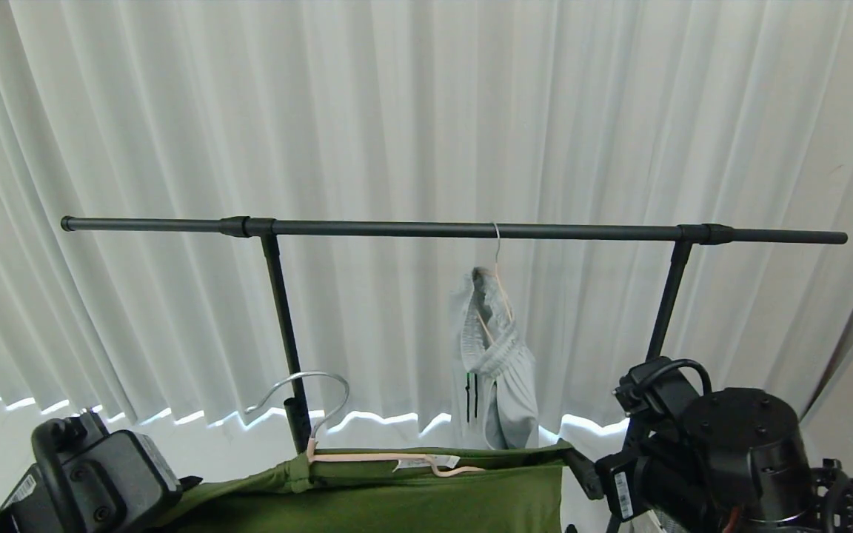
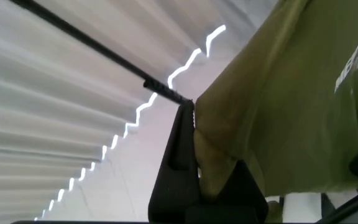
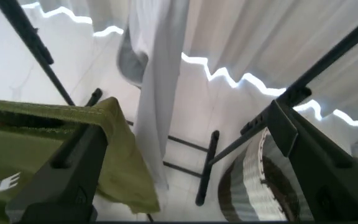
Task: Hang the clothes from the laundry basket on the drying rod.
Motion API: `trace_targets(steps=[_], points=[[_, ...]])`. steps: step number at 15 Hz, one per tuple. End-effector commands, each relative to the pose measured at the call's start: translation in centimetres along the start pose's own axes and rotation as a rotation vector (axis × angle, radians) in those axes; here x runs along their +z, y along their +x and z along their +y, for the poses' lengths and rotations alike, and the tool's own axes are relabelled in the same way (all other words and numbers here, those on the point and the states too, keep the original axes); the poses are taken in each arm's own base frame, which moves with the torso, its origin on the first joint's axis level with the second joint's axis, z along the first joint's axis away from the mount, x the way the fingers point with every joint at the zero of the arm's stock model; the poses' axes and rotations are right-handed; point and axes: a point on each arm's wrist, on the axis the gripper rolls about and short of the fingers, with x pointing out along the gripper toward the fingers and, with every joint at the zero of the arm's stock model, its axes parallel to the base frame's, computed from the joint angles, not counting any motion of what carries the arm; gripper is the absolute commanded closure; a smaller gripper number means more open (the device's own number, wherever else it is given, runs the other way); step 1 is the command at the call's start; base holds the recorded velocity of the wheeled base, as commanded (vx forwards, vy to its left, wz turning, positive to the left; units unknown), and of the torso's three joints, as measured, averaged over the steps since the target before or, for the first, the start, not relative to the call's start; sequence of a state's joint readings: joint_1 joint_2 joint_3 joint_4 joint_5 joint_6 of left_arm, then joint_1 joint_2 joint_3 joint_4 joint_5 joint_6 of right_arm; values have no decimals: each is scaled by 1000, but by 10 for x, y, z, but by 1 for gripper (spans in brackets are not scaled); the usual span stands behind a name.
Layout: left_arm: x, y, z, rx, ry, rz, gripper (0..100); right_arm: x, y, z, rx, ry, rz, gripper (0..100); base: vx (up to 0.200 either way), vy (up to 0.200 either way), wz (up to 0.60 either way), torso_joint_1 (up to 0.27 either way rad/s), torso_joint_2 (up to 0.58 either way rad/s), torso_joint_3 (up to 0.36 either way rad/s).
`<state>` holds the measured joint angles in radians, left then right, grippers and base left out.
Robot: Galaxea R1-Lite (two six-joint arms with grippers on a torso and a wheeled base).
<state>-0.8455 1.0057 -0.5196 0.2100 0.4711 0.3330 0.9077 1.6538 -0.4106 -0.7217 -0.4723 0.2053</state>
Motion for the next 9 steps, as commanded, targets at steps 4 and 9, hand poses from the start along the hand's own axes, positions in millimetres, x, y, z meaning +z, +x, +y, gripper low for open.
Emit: trace_targets(steps=[4,9], points=[[-2,11,3,66,-55,82,100,14,-34,14,183,-56,-94,0,0,0,0,0,0,0],[0,9,4,61,-121,40,100,4,-60,44,387,-150,-101,0,0,0,0,0,0,0]])
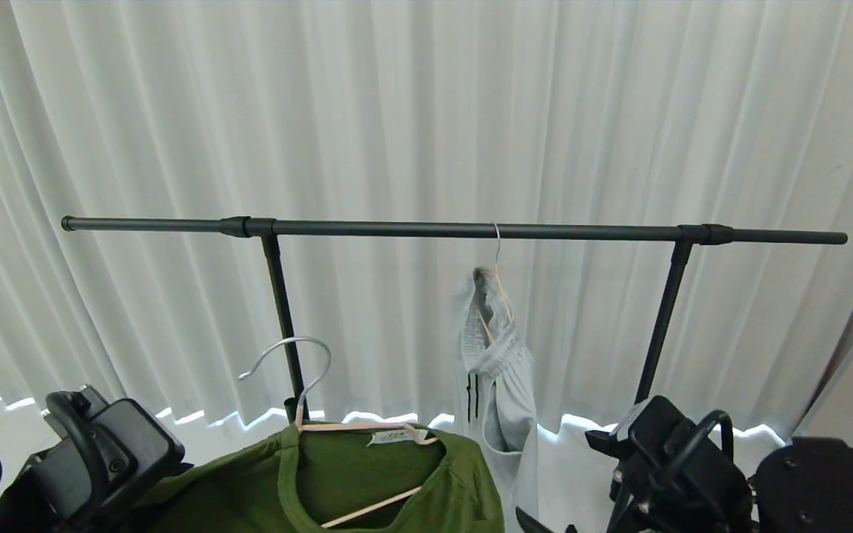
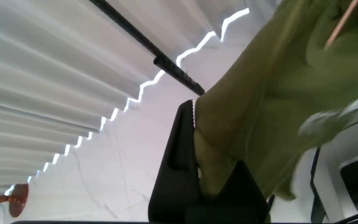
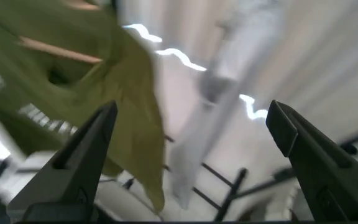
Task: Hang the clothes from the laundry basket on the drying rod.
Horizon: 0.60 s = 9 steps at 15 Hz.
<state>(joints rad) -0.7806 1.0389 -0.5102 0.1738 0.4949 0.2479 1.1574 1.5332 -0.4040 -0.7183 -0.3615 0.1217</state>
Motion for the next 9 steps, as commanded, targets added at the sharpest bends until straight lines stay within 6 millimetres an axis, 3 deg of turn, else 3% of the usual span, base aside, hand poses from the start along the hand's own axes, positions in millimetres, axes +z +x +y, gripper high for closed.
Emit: trace_targets(steps=[1,6,9], points=[[0,-2,0,-35,-11,-36,100,3,-7,6,58,-39,-20,0,0,0,0,0,0,0],[2,-14,-9,-215,32,-155,100,13,-8,11,243,-167,-34,0,0,0,0,0,0,0],[4,-21,-17,-289,84,-212,100,30,-3,20,353,-203,-26,0,0,0,0,0,0,0]])
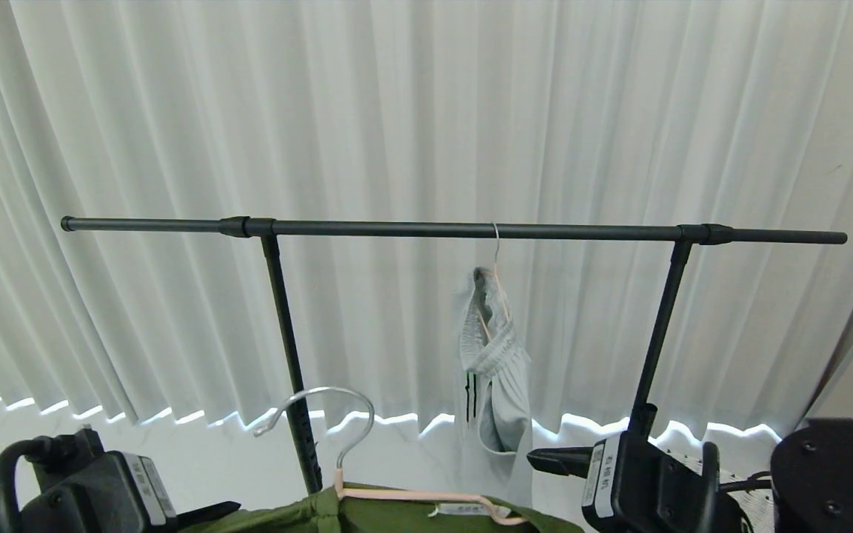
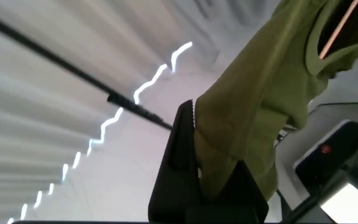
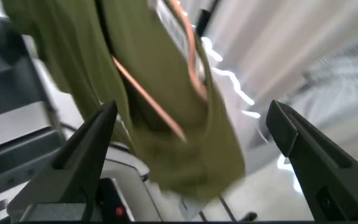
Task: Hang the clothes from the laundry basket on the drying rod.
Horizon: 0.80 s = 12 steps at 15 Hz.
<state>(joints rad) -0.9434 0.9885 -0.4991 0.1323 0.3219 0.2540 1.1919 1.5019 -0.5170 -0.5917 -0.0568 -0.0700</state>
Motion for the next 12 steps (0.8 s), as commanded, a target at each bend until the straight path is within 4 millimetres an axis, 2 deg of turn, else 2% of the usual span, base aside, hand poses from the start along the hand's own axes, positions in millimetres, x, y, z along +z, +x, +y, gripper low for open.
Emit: trace_targets(steps=[1,6,11,12], points=[[3,-4,-7,-50,35,-45,100,12,7,2,47,-13,-3,0,0,0,0,0,0,0],[7,-5,-10,-73,46,-88,100,17,25,11,148,-26,36,0,0,0,0,0,0,0],[8,-5,-9,-71,43,-95,100,17,29,12,157,-24,40,0,0,0,0,0,0,0],[8,-5,-9,-71,43,-96,100,17,29,12,157,-24,42,100,0,0,0,0,0,0]])
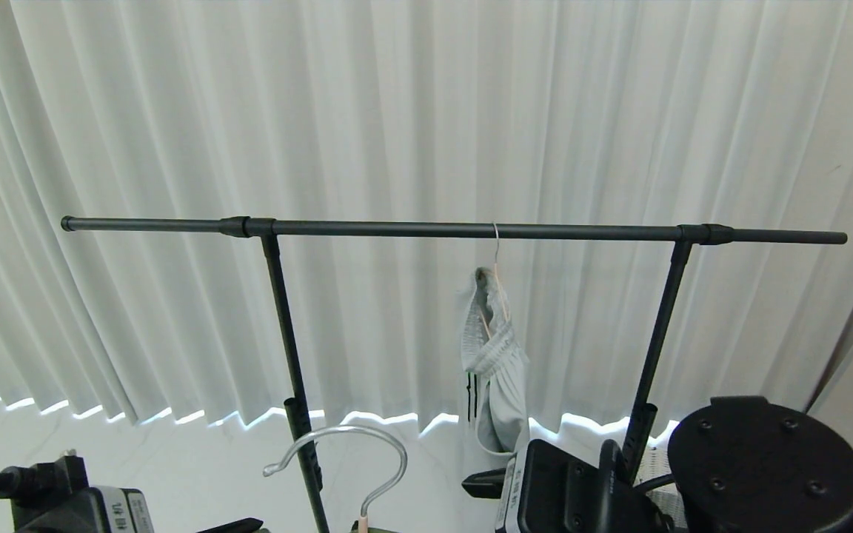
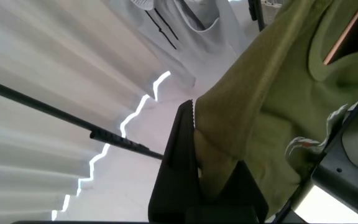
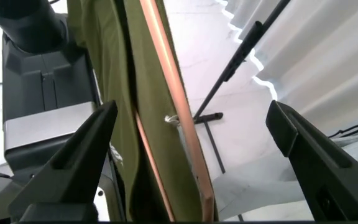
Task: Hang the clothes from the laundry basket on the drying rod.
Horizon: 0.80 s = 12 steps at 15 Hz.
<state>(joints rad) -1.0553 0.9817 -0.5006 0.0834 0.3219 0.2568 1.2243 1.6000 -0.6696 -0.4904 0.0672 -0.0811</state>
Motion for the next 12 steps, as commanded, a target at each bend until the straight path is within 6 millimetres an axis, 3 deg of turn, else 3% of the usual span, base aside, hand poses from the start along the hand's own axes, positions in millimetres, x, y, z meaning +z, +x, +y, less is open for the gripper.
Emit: trace_targets(steps=[1,9,10,12], points=[[0,0,0,0,-1,0,100,-1,2,0,1,0,6,100,0,0,0,0,0,0],[0,0,0,0,2,0,100,-1,0,-1,-8,0,4,100,0,0,0,0,0,0],[0,1,0,-1,4,4,0,-1,-1,0,-7,-1,1,100,0,0,0,0,0,0],[-1,1,0,0,2,6,0,0,-4,-1,-9,-4,-7,100,0,0,0,0,0,0]])
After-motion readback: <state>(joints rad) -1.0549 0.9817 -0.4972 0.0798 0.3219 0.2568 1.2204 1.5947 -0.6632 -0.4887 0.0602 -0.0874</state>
